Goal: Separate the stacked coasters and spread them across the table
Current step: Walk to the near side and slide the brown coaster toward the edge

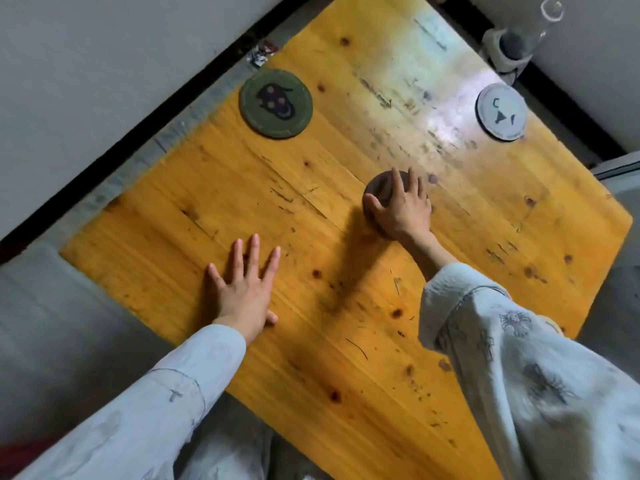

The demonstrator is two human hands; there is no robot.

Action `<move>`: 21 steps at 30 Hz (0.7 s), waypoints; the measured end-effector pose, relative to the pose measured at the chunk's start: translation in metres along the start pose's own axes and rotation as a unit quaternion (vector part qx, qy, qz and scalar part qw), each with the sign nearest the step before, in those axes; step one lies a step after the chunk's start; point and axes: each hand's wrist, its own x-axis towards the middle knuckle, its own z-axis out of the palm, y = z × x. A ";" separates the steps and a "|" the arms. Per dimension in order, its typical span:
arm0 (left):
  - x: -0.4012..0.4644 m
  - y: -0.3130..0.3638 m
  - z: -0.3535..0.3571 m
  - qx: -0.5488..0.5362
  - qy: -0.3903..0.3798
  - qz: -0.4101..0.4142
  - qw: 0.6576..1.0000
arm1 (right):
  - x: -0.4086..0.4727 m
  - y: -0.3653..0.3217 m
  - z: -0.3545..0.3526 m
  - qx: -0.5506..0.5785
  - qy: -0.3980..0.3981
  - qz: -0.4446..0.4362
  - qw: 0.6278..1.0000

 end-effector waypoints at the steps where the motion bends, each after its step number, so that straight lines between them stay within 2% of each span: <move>1: 0.001 0.002 0.000 0.003 0.000 -0.007 1.000 | 0.008 0.001 -0.001 -0.008 -0.007 -0.006 1.000; 4: 0.001 0.004 -0.001 0.000 0.001 -0.014 1.000 | 0.022 0.005 -0.002 -0.028 -0.029 -0.029 0.999; 10: 0.000 0.002 -0.003 -0.004 -0.003 -0.015 1.000 | 0.003 0.011 0.005 -0.043 0.004 -0.052 0.998; 17: -0.005 0.003 -0.007 -0.023 -0.005 -0.025 0.999 | -0.080 0.013 0.044 -0.040 0.005 -0.068 0.997; 21: -0.013 0.006 -0.003 -0.067 0.023 -0.033 0.997 | -0.141 0.018 0.066 -0.034 -0.009 -0.037 0.999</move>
